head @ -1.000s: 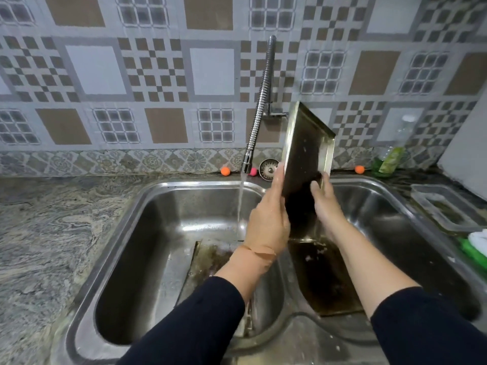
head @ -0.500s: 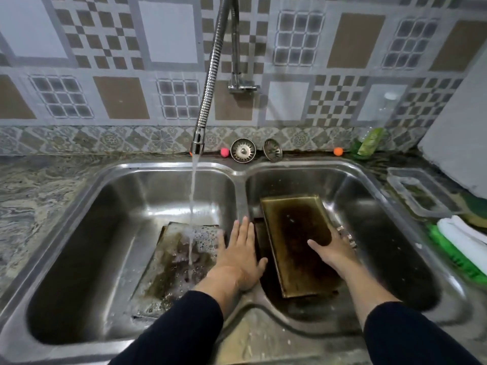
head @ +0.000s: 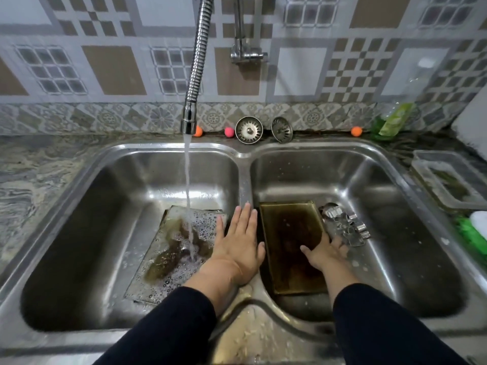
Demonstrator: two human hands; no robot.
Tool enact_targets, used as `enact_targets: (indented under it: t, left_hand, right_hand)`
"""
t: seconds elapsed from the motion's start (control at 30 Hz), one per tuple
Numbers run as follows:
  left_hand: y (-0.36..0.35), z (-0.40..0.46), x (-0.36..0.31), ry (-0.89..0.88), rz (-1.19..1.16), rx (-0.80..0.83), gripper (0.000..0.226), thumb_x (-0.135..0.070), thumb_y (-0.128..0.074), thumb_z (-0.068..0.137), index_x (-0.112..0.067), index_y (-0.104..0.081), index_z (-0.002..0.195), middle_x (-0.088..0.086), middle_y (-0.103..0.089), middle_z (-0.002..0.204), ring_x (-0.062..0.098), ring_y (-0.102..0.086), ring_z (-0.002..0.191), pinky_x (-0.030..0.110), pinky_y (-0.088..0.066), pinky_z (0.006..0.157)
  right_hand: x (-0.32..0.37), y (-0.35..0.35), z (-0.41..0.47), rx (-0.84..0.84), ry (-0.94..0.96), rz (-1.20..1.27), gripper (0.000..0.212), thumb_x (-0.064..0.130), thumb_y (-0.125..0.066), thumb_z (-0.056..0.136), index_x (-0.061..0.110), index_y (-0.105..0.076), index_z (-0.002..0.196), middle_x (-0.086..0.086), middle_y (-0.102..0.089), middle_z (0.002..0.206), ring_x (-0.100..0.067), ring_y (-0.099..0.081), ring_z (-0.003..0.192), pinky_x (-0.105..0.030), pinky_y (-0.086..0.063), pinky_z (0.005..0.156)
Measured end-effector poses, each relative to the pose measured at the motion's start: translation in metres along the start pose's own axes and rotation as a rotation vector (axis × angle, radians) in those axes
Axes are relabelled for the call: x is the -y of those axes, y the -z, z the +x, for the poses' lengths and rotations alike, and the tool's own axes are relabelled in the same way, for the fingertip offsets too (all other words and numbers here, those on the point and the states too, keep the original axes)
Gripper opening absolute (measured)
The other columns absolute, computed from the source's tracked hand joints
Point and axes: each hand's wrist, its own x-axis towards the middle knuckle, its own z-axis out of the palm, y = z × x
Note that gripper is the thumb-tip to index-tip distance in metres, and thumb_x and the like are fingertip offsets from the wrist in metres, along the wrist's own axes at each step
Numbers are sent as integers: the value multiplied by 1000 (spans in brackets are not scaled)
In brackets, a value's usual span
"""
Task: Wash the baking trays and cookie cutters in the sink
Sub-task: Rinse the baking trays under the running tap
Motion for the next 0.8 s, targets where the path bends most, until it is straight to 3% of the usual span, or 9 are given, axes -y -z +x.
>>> enact_targets:
  t: [0.2, 0.4, 0.53, 0.67, 0.73, 0.8]
  left_hand:
    - [3, 0, 2, -15, -22, 27, 68, -42, -20, 99, -17, 16, 150, 0, 29, 155, 17, 27, 142, 52, 12, 116]
    - [7, 1, 6, -63, -9, 71, 70, -53, -15, 98, -17, 15, 151, 0, 27, 155, 20, 24, 143, 50, 10, 118]
    - [18, 2, 38, -185, -162, 46, 63, -53, -17, 99, -24, -4, 153, -7, 6, 160, 14, 2, 148, 43, 0, 120]
    - [19, -7, 93, -17, -470, 30, 56, -44, -37, 99, -27, -21, 150, -1, -25, 156, 20, -30, 141, 37, -24, 115]
    - [7, -15, 125, 99, -437, 59, 56, -38, -42, 98, -23, -24, 149, 5, -24, 156, 25, -30, 140, 41, -26, 116]
    - [-4, -23, 157, 225, -385, 97, 61, -34, -46, 96, -24, -19, 150, 8, -16, 158, 30, -22, 143, 46, -21, 118]
  right_hand:
    - [0, 15, -8, 40, -4, -87, 83, 53, -58, 85, 25, -14, 150, -8, -11, 150, -32, -14, 136, -53, -30, 104]
    - [44, 45, -39, 3, 155, -141, 67, 51, -53, 88, 31, -29, 147, -9, -10, 152, -34, -8, 141, -51, -23, 111]
    - [94, 68, -84, -51, 358, -161, 56, 49, -50, 90, 33, -37, 142, -9, -23, 150, -33, -18, 139, -48, -26, 109]
    - [146, 61, -141, -152, 581, -64, 48, 39, -49, 93, 29, -41, 140, -8, -35, 143, -28, -29, 133, -42, -31, 108]
    - [167, 37, -163, -88, 642, 59, 46, 33, -49, 94, 26, -42, 139, -6, -37, 142, -26, -34, 131, -39, -33, 107]
    - [182, 4, -173, 81, 554, 164, 50, 31, -51, 94, 23, -38, 142, -7, -33, 145, -27, -38, 131, -37, -36, 106]
